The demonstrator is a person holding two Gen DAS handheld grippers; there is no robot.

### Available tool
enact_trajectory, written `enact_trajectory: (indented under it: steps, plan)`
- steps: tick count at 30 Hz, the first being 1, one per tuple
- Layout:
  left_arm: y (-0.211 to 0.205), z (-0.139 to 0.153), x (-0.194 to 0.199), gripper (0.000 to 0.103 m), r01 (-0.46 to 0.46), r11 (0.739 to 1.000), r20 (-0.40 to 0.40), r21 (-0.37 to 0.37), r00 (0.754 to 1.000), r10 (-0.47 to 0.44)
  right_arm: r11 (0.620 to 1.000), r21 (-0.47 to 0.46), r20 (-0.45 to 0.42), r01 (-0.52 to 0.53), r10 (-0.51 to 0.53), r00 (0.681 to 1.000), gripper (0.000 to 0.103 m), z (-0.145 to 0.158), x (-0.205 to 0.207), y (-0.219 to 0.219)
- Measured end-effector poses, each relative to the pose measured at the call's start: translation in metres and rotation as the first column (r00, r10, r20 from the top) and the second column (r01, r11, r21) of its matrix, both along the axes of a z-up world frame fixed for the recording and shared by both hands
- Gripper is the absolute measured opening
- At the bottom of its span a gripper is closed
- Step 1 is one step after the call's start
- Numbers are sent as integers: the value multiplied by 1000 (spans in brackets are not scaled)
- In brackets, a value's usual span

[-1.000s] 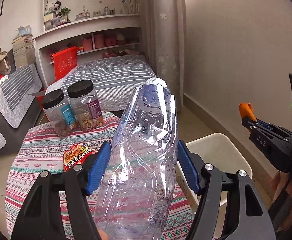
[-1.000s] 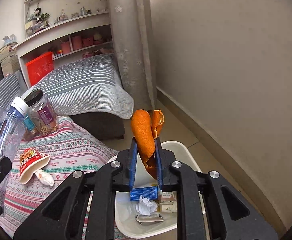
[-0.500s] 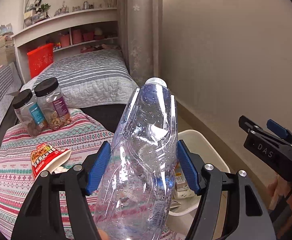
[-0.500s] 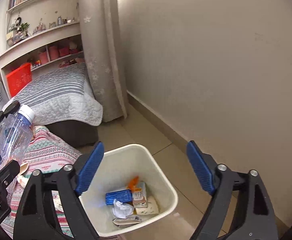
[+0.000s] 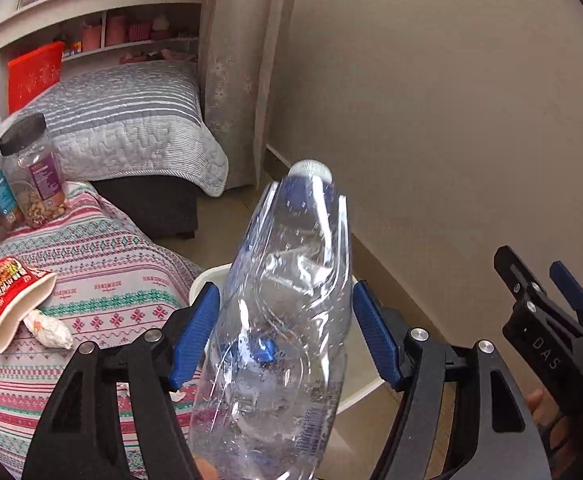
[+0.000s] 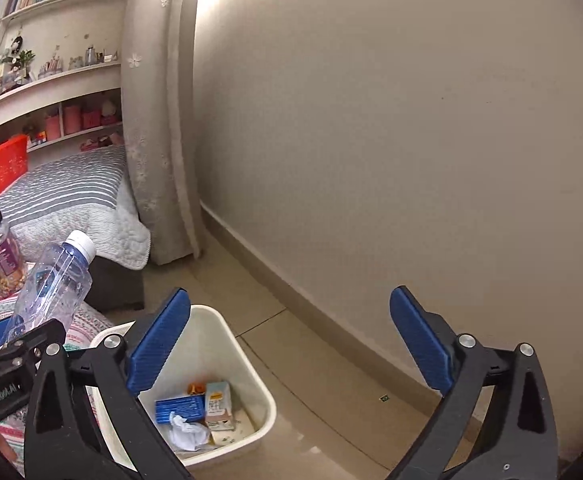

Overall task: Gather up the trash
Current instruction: 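Lower the plastic bottle into the bin and open the left gripper, then move both tools back over the table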

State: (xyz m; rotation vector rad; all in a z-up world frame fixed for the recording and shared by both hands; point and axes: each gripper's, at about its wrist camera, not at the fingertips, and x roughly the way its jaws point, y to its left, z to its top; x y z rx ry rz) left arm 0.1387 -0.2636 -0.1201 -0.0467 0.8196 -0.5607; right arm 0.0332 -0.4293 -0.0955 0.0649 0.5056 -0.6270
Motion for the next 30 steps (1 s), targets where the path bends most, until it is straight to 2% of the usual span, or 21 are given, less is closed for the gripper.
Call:
enact_trajectory:
  steps: [4, 8, 11, 20, 30]
  plan:
    - [5, 3, 1, 77, -4, 1000, 5, -17, 1000, 4, 1000, 29, 13, -1, 1, 1000, 96, 0, -5, -3]
    - [11, 12, -5, 77, -48, 999, 56, 18, 997, 47, 998, 63, 26, -12, 10, 1000, 96, 1, -2, 0]
    - [17, 18, -11, 77, -115, 990, 122, 78, 987, 105, 997, 75, 30, -25, 23, 999, 96, 0, 1, 7]
    - [45, 30, -21, 85, -245, 958, 237, 147, 949, 206, 993, 75, 25, -86, 85, 996, 96, 2, 12, 40]
    - [99, 27, -14, 86, -358, 917, 250, 176, 917, 310, 981, 67, 14, -182, 181, 983, 96, 4, 36, 87]
